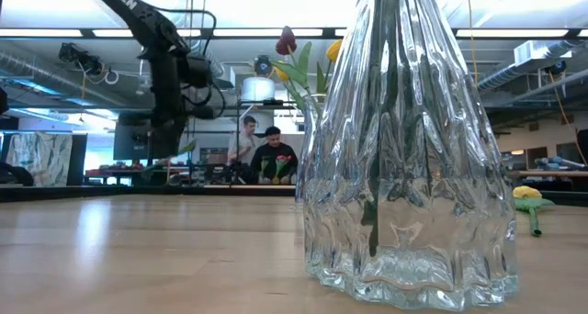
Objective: Sort flowers into vase by color
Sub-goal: Put the left red flower into the top transparent vase
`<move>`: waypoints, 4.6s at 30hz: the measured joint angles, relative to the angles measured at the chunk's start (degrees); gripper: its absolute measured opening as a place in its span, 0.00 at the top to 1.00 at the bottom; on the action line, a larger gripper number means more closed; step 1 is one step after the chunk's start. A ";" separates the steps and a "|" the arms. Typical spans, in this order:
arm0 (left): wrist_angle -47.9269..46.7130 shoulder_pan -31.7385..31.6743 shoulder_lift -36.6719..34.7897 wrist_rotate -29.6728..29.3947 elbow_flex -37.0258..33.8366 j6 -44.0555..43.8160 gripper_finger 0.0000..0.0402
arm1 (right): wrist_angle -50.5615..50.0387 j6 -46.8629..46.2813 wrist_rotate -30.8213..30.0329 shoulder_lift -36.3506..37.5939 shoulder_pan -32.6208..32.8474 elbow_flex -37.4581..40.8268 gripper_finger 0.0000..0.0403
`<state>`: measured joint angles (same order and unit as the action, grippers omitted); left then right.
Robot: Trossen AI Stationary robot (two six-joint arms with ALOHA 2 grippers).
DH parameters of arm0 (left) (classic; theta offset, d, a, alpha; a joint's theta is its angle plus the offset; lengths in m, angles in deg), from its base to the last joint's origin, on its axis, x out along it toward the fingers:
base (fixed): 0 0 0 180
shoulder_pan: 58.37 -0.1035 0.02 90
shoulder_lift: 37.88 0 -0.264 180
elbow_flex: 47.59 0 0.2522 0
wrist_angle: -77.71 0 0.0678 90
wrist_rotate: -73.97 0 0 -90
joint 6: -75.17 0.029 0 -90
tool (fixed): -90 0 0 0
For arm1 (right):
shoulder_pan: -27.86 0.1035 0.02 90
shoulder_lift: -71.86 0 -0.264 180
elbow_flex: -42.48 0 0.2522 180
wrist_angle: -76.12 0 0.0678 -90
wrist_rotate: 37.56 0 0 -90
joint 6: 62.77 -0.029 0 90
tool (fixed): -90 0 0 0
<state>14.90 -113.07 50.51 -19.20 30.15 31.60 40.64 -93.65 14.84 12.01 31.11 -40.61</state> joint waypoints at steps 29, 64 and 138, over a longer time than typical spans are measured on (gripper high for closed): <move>-5.38 3.09 -0.12 -1.76 23.79 4.37 1.00 | -0.06 1.08 0.02 0.00 0.00 0.00 0.24; 5.85 16.40 -0.19 13.18 61.47 18.27 1.00 | -14.79 -2.06 -5.93 0.83 -5.03 0.01 0.24; 87.04 56.29 -17.09 -5.03 -21.00 41.58 1.00 | -25.02 -12.49 2.82 4.15 -21.14 0.01 0.24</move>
<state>101.94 -56.78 33.42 -24.23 9.15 73.18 15.62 -106.14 17.66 16.15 9.97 -40.60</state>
